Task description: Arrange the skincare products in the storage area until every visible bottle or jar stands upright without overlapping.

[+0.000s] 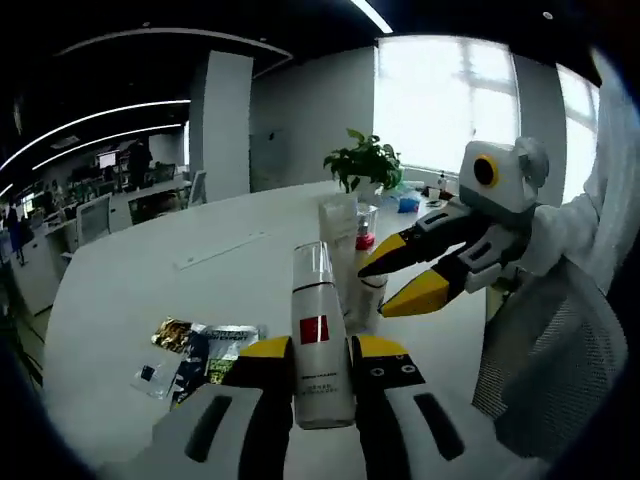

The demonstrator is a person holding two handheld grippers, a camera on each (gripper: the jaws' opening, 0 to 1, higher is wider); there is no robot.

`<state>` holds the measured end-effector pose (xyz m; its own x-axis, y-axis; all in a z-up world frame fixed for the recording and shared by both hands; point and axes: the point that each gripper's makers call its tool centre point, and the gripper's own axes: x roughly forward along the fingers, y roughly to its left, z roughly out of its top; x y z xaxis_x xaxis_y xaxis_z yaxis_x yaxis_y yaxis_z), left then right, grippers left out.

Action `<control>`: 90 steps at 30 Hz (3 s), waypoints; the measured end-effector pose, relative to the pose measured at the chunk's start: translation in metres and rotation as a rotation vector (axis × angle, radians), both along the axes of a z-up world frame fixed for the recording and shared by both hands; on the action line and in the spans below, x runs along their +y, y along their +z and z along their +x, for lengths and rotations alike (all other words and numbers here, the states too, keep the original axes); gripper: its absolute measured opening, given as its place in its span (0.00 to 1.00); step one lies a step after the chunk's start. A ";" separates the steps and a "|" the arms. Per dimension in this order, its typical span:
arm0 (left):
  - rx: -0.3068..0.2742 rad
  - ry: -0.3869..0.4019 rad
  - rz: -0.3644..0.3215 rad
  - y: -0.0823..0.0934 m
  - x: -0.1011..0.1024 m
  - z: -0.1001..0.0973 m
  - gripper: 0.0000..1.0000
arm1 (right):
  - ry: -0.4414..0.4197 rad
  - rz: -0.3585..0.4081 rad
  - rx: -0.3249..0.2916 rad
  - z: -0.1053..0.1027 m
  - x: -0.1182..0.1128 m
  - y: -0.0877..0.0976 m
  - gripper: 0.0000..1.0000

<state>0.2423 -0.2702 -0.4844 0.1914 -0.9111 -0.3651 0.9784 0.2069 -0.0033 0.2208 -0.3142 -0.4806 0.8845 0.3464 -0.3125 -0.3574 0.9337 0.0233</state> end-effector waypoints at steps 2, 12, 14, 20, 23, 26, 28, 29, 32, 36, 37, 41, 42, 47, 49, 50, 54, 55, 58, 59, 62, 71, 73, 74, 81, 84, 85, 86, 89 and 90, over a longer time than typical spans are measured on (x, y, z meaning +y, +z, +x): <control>-0.012 -0.005 -0.010 0.002 -0.001 -0.001 0.17 | -0.036 0.133 0.014 0.001 0.000 0.003 0.19; -0.079 -0.036 -0.033 0.013 -0.006 -0.011 0.17 | -0.161 0.571 0.083 0.007 -0.003 0.013 0.21; -0.085 -0.042 -0.036 0.015 -0.007 -0.013 0.17 | -0.175 0.595 0.091 0.008 -0.004 0.012 0.21; -0.128 -0.039 -0.045 0.015 -0.005 -0.014 0.17 | -0.195 0.741 0.112 0.007 -0.004 0.012 0.20; -0.161 -0.055 -0.035 0.014 -0.005 -0.017 0.17 | -0.209 0.825 0.117 0.006 -0.005 0.016 0.20; -0.207 -0.086 -0.022 0.016 -0.007 -0.025 0.17 | -0.218 0.868 0.125 0.006 -0.005 0.017 0.19; -0.256 -0.113 -0.012 0.016 -0.007 -0.028 0.17 | -0.222 0.895 0.130 0.005 -0.004 0.018 0.17; -0.302 -0.135 -0.009 0.018 -0.009 -0.030 0.17 | -0.221 0.910 0.132 0.005 -0.003 0.019 0.16; -0.318 -0.137 0.008 0.016 -0.010 -0.033 0.17 | -0.225 0.929 0.139 0.004 -0.003 0.019 0.16; -0.342 -0.149 0.003 0.018 -0.011 -0.034 0.17 | -0.230 1.021 0.159 0.002 -0.003 0.021 0.13; -0.351 -0.153 0.006 0.018 -0.011 -0.034 0.17 | -0.231 1.017 0.160 0.002 -0.003 0.020 0.13; -0.369 -0.167 0.011 0.017 -0.012 -0.036 0.18 | -0.229 1.031 0.172 0.001 -0.003 0.021 0.11; -0.375 -0.173 0.011 0.017 -0.012 -0.036 0.18 | -0.229 1.036 0.173 0.001 -0.003 0.021 0.11; -0.339 -0.194 0.022 0.012 -0.013 -0.039 0.19 | -0.210 0.986 0.162 0.001 -0.003 0.022 0.10; -0.319 -0.203 0.023 0.011 -0.014 -0.041 0.19 | -0.192 0.943 0.152 0.000 -0.002 0.024 0.10; -0.308 -0.205 0.021 0.011 -0.014 -0.041 0.19 | -0.183 0.924 0.149 0.000 -0.001 0.025 0.10; -0.260 -0.215 0.011 0.010 -0.014 -0.043 0.18 | -0.128 0.798 0.113 -0.002 0.001 0.029 0.09; -0.246 -0.220 0.008 0.010 -0.014 -0.044 0.18 | -0.112 0.770 0.105 -0.003 0.001 0.030 0.09; -0.221 -0.228 0.001 0.010 -0.014 -0.046 0.18 | -0.053 0.665 0.074 -0.002 0.000 0.034 0.09; -0.209 -0.235 0.000 0.010 -0.015 -0.048 0.18 | -0.034 0.637 0.062 -0.003 0.002 0.036 0.09; -0.176 -0.279 -0.007 0.010 -0.014 -0.055 0.18 | 0.060 0.543 0.050 -0.009 0.012 0.042 0.09; -0.096 -0.356 -0.027 0.011 -0.013 -0.067 0.08 | 0.268 0.291 -0.014 -0.024 0.019 0.046 0.09; -0.085 -0.369 -0.020 0.010 -0.012 -0.069 0.06 | 0.295 0.276 -0.022 -0.026 0.019 0.048 0.09; -0.083 -0.379 -0.017 0.009 -0.012 -0.070 0.05 | 0.301 0.267 -0.016 -0.027 0.017 0.047 0.09; -0.070 -0.414 -0.003 0.005 -0.015 -0.075 0.08 | 0.371 0.193 -0.021 -0.031 0.022 0.047 0.09; -0.057 -0.439 -0.003 0.005 -0.015 -0.078 0.11 | 0.401 0.195 -0.023 -0.034 0.025 0.048 0.09; -0.057 -0.448 -0.005 0.005 -0.016 -0.080 0.13 | 0.418 0.201 -0.029 -0.035 0.027 0.049 0.09; -0.056 -0.454 -0.005 0.005 -0.016 -0.081 0.14 | 0.430 0.196 -0.030 -0.037 0.028 0.049 0.09; -0.041 -0.483 -0.009 0.005 -0.017 -0.086 0.16 | 0.471 0.184 -0.040 -0.041 0.034 0.050 0.09; -0.039 -0.489 -0.010 0.004 -0.018 -0.087 0.17 | 0.478 0.182 -0.042 -0.042 0.035 0.050 0.09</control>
<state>0.1553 -0.2878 -0.4800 -0.2464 -0.9011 -0.3567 0.9603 -0.2766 0.0353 0.1788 -0.2796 -0.4304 0.6245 0.7607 -0.1768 -0.7476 0.6478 0.1465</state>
